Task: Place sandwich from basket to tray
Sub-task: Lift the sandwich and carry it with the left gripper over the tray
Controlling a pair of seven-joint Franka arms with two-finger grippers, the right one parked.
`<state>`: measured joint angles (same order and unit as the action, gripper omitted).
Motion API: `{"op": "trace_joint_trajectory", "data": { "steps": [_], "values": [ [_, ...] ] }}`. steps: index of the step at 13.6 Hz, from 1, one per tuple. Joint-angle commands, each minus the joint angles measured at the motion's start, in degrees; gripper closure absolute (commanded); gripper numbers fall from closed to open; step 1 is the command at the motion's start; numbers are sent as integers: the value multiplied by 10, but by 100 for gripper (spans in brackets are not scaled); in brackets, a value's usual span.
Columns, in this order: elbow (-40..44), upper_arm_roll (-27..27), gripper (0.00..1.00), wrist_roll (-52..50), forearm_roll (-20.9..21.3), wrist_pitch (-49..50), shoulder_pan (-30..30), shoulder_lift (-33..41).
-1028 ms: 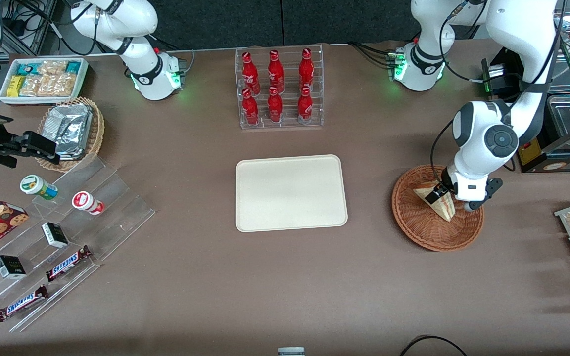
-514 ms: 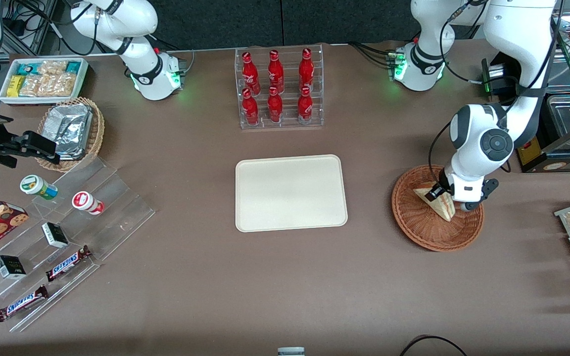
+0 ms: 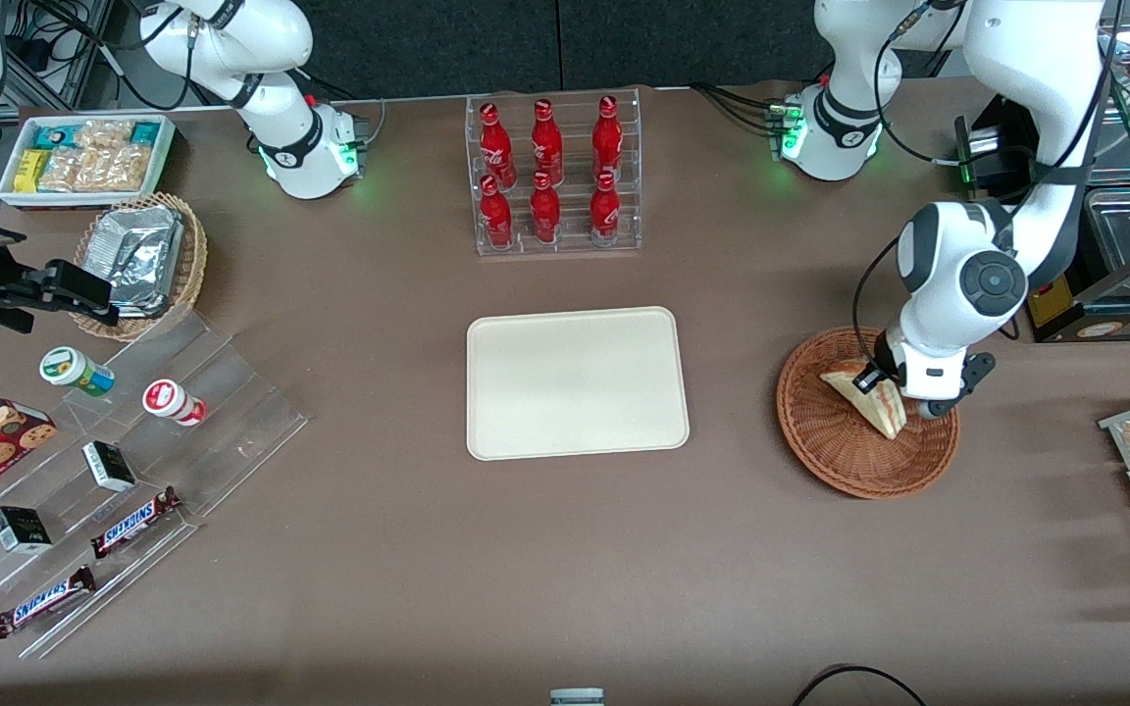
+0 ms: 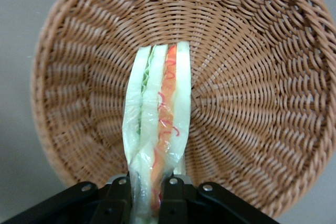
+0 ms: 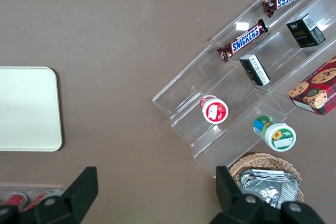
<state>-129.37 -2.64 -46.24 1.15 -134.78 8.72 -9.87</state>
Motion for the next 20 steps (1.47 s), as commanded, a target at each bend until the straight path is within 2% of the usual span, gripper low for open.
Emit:
{"op": "trace_joint_trajectory", "data": {
  "steps": [1, 4, 6, 9, 12, 17, 20],
  "values": [
    [61, -2, 91, -5, 17, 133, 24, 39],
    [149, 0, 91, -12, 16, 250, 74, 36],
    [191, 1, 91, -17, 15, 288, 128, 23],
    [236, 1, 91, -45, 12, 289, 203, -10],
    [308, 1, 91, -48, -2, 284, 278, -77],
    [414, 1, 91, -48, -55, 283, 359, -177],
    [460, 8, 91, -41, -57, 266, 390, -244]
  ]
}}
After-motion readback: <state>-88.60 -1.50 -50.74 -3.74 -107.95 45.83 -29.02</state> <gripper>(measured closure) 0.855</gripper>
